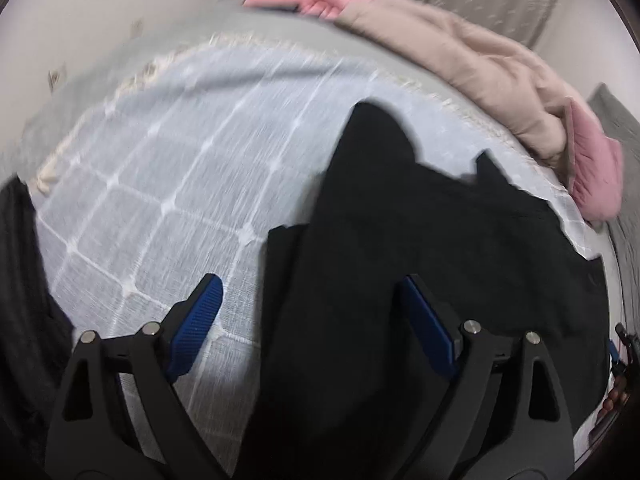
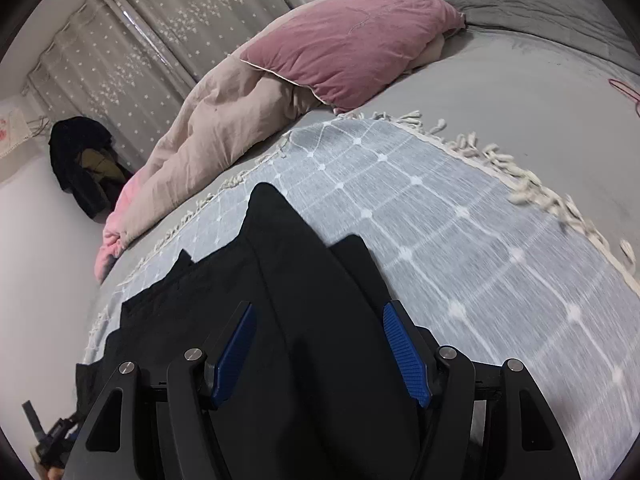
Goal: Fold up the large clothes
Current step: 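Lift the hem with both tools and fold it over toward the collar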
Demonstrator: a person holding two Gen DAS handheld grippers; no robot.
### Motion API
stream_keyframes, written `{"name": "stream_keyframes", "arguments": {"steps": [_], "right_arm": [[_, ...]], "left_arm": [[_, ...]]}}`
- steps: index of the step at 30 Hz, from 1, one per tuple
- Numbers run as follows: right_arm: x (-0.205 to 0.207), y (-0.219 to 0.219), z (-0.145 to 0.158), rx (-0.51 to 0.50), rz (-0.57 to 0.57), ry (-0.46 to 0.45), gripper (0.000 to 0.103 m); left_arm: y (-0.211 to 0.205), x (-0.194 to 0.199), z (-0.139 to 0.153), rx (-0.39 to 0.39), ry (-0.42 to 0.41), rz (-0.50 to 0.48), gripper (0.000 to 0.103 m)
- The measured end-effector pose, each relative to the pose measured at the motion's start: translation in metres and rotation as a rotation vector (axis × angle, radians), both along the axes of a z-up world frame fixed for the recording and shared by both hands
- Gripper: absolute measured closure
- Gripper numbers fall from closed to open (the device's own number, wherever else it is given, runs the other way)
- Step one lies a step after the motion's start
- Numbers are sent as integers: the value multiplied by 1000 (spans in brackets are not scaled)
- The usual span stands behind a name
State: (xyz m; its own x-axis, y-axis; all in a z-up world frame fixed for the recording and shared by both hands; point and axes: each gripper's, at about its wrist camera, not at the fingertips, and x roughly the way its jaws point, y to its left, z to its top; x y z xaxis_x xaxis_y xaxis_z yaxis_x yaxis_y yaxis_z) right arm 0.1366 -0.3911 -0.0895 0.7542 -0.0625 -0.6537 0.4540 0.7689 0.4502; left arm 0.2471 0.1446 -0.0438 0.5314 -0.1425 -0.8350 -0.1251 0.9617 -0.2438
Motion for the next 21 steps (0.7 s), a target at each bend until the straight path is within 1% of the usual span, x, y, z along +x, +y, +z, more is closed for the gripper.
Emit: {"name": "stream_keyframes", "arguments": {"steps": [1, 2, 4, 5, 6, 7, 8, 9, 10, 11, 12, 13, 14, 15, 16, 17, 18, 19, 21], "right_arm": [[8, -3, -4, -1, 0, 11, 36], [19, -6, -9, 1, 7, 29, 36], [43, -12, -18, 27, 39, 56, 36], [53, -15, -22, 41, 54, 61, 36], [64, -16, -24, 50, 68, 63, 36], [76, -16, -25, 55, 89, 63, 36], [87, -16, -25, 54, 108, 58, 37], [95, -15, -25, 48, 128, 45, 41], [104, -13, -24, 43, 159, 33, 69], [110, -11, -23, 46, 196, 29, 91], [115, -11, -18, 44, 216, 19, 97], [115, -11, -12, 31, 214, -8, 98], [113, -14, -4, 29, 209, -56, 98], [110, -21, 6, 49, 191, -117, 98], [109, -27, 11, 60, 179, -147, 98], [110, -32, 18, 58, 168, -178, 98], [113, -33, 22, 29, 158, -179, 98], [119, -33, 23, 1, 155, -164, 98], [140, -25, 16, -67, 149, -91, 97]], "left_arm": [[1, 4, -2, -26, -1, -7, 21], [1, 10, -2, -51, -4, -15, 23], [-5, 23, 3, -46, -26, -55, 32], [-9, 28, 5, -39, -41, -74, 35], [-13, 35, 7, -41, -52, -93, 43], [-15, 40, 7, -57, -58, -104, 58], [-18, 47, 7, -96, -62, -117, 69], [-20, 52, 7, -113, -60, -123, 97], [-25, 54, 10, -114, -66, -128, 96], [-29, 54, 18, -91, -93, -128, 97], [-31, 53, 26, -88, -126, -122, 97], [-27, 50, 43, -132, -204, -110, 97], [-21, 48, 56, -181, -264, -91, 97], [-17, 49, 64, -217, -300, -81, 97], [-12, 51, 71, -256, -337, -70, 97], [-10, 57, 76, -264, -365, -57, 97], [-12, 64, 76, -249, -373, -52, 96], [-18, 76, 70, -209, -362, -49, 96], [-33, 94, 48, -94, -313, -48, 95]]}}
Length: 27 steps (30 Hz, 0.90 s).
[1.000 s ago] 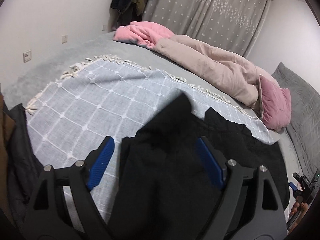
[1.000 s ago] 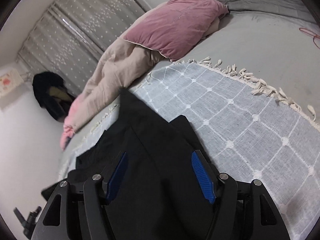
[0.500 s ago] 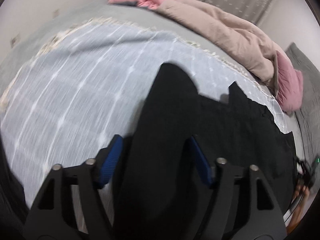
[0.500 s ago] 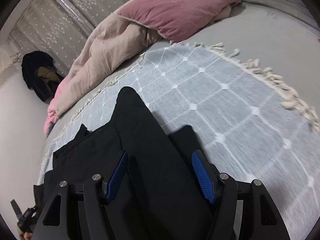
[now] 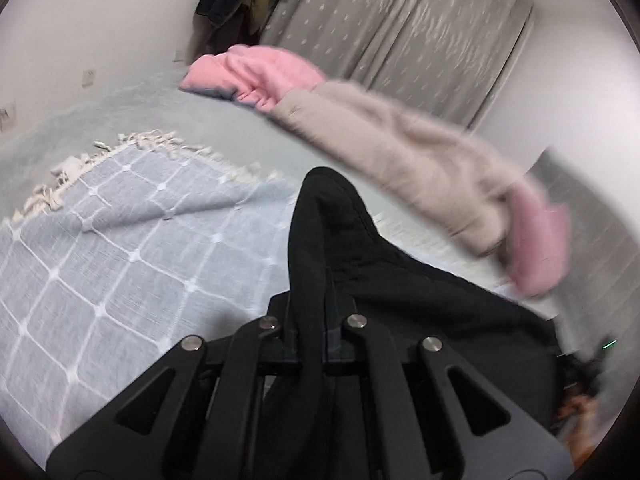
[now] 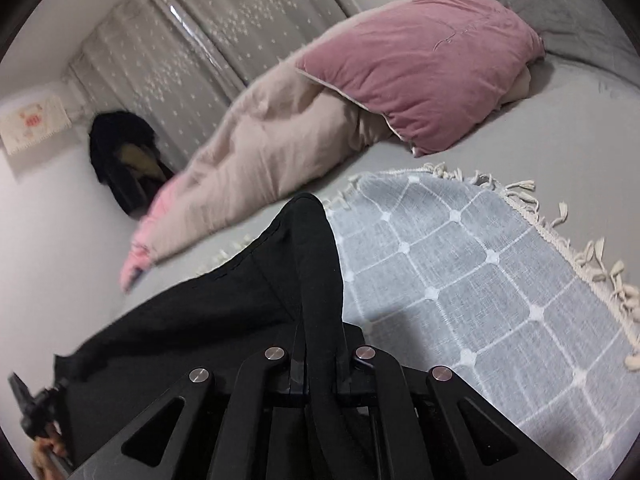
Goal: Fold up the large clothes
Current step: 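Lift the hem with both tools and fold it over toward the collar, then lower the hem onto the coat and open both tools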
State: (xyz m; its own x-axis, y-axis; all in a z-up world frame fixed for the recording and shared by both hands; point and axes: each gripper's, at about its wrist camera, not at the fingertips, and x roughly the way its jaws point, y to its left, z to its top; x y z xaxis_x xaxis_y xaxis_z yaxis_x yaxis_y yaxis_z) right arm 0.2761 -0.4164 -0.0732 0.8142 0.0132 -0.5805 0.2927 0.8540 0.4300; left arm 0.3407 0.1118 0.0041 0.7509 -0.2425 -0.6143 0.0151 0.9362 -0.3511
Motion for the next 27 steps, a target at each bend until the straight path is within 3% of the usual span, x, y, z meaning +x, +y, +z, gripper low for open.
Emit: {"name": "stream_keyframes", "arguments": {"steps": [2, 5, 8, 10, 13, 16, 18, 21, 23, 26, 27], "right_arm": [[14, 7, -19, -56, -21, 91, 96], [21, 0, -54, -23, -25, 248, 85], [1, -16, -51, 13, -81, 230, 76], [-14, -14, -36, -36, -100, 225, 74], [-30, 16, -9, -129, -75, 196, 71], [-44, 75, 6, -176, 30, 152, 54], [-52, 120, 8, -206, 107, 118, 48], [-67, 177, -6, -180, 233, 86, 37], [-66, 190, -24, -173, 281, 130, 37], [-87, 159, -44, -182, 196, 165, 37], [-105, 130, -48, -158, 126, 151, 37]], "left_arm": [[-17, 17, -33, 156, 104, 10, 92], [-21, 31, -74, 306, 285, 33, 79], [-12, 22, -57, 347, 252, 111, 66], [-13, 12, -39, 405, 205, 154, 55], [-28, -12, -13, 340, 156, 96, 43], [-55, -49, -1, 193, 129, -21, 24], [-74, -78, -6, 153, 109, -89, 22], [-90, -93, -36, 159, 153, -157, 22], [-85, -97, -58, 192, 194, -168, 22], [-52, -113, -60, 200, 165, -129, 25], [-40, -115, -57, 244, 179, -74, 25]]}}
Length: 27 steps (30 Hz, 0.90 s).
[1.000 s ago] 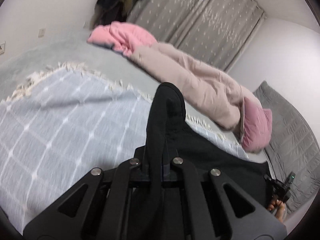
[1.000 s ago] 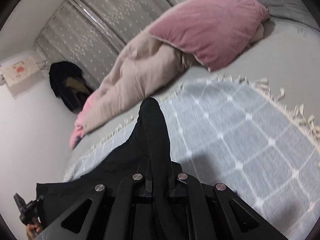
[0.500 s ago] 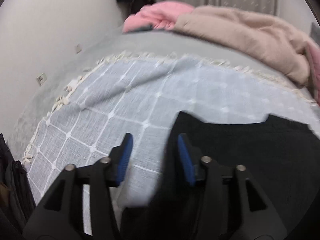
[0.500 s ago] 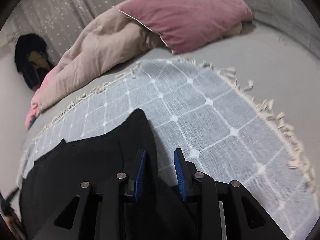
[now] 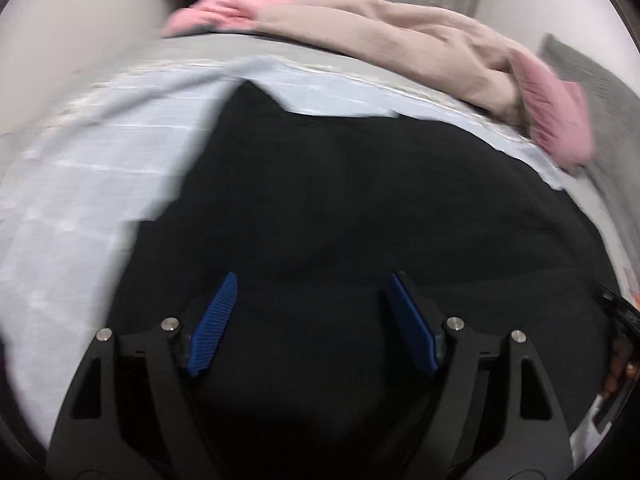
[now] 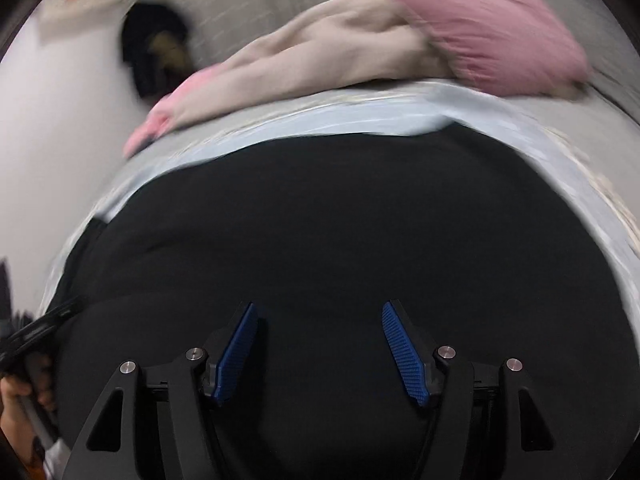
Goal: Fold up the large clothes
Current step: 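Lower the hem onto the coat and open both tools, then press the folded black coat flat with both open tools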
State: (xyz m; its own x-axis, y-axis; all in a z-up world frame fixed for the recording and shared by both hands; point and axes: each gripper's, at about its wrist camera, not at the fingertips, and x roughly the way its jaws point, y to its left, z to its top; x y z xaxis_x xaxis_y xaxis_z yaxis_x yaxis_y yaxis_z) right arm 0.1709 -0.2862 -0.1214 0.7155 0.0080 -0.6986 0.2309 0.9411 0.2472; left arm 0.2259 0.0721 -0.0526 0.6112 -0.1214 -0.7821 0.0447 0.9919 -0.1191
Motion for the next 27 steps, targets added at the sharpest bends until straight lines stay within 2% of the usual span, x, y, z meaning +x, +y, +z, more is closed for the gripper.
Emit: {"name": "stream_keyframes", "arguments": {"steps": [2, 4, 5, 6, 8, 9, 14, 16, 20, 24, 27], "right_arm": [[-30, -49, -3, 48, -126, -31, 40], [-59, -88, -2, 129, -257, -51, 43], [-74, -102, 1, 182, -312, -69, 43], [-84, -108, 6, 202, -347, -74, 42], [-105, -112, 16, 179, -439, -54, 41], [-111, -111, 18, 178, -450, -57, 41], [-140, -95, 20, 288, -482, -63, 40], [-143, -83, 25, 296, -477, -66, 40], [-140, -49, 38, 245, -455, -58, 32], [-126, -12, 48, 264, -326, -61, 28], [-122, 16, 51, 173, -282, -22, 27]], "left_arm": [[18, -4, 4, 41, 9, 62, 25], [42, -8, 3, 58, 64, 156, 24], [51, -10, 2, 43, 83, 187, 24], [63, -18, 4, -8, 91, 207, 24], [70, -39, 10, -88, 90, 209, 24], [70, -46, 13, -106, 86, 203, 24], [52, -96, 37, -185, 52, 132, 18], [48, -115, 41, -231, 38, 107, 11], [39, -132, 33, -264, 13, 108, 8], [27, -139, 23, -316, 85, 83, 8], [22, -147, 16, -310, 112, 99, 8]]}}
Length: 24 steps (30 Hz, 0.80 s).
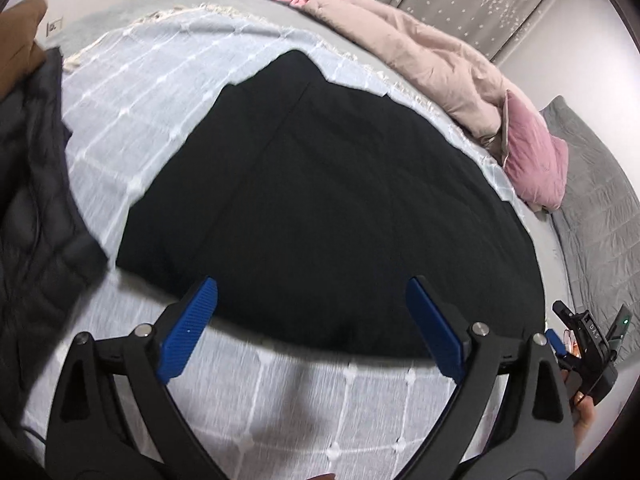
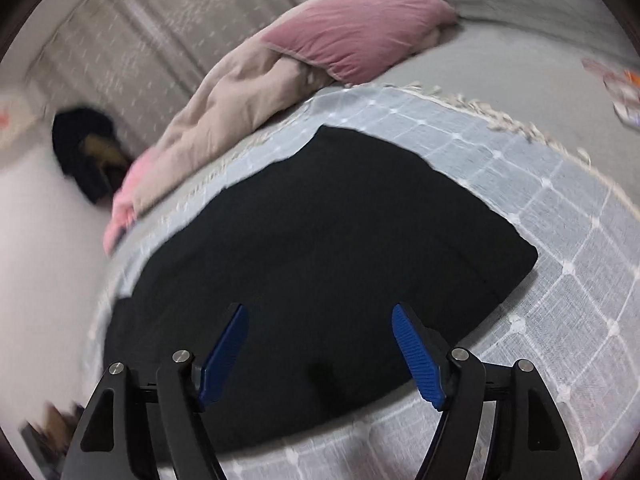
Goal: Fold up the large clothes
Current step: 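Press the folded black coat flat with both open tools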
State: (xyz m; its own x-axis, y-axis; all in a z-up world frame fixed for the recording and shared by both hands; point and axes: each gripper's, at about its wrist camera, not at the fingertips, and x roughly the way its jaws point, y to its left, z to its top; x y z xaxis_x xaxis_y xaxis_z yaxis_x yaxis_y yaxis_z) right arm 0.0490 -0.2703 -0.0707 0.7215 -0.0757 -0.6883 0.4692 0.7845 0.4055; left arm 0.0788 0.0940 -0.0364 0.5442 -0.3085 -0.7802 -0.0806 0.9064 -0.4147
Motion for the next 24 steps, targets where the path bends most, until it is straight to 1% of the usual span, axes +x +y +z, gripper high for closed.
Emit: {"name": "stream_keyframes", "arguments": {"steps": [3, 5, 9, 11, 13, 16, 21, 24], "right_arm": [[3, 24, 3, -126, 31, 42, 27], [3, 38, 6, -198, 49, 53, 27], [3, 52, 6, -271, 60, 64, 27], [7, 54, 4, -285, 67, 70, 27], [10, 55, 3, -281, 74, 73, 27], [11, 58, 3, -274, 82, 72, 26], [11, 60, 4, -291, 95, 70, 26], [9, 58, 7, -276, 81, 52, 26]], "left_arm": [[1, -1, -13, -58, 76, 9, 8], [2, 0, -20, -87, 100, 18, 8], [4, 5, -33, -119, 134, 51, 8], [7, 7, -39, -141, 139, 94, 8], [8, 10, -43, -172, 126, 127, 8], [4, 15, -49, -196, 100, 147, 8], [0, 18, -51, -196, 44, 172, 7], [3, 25, -52, -230, 25, 189, 7]]}}
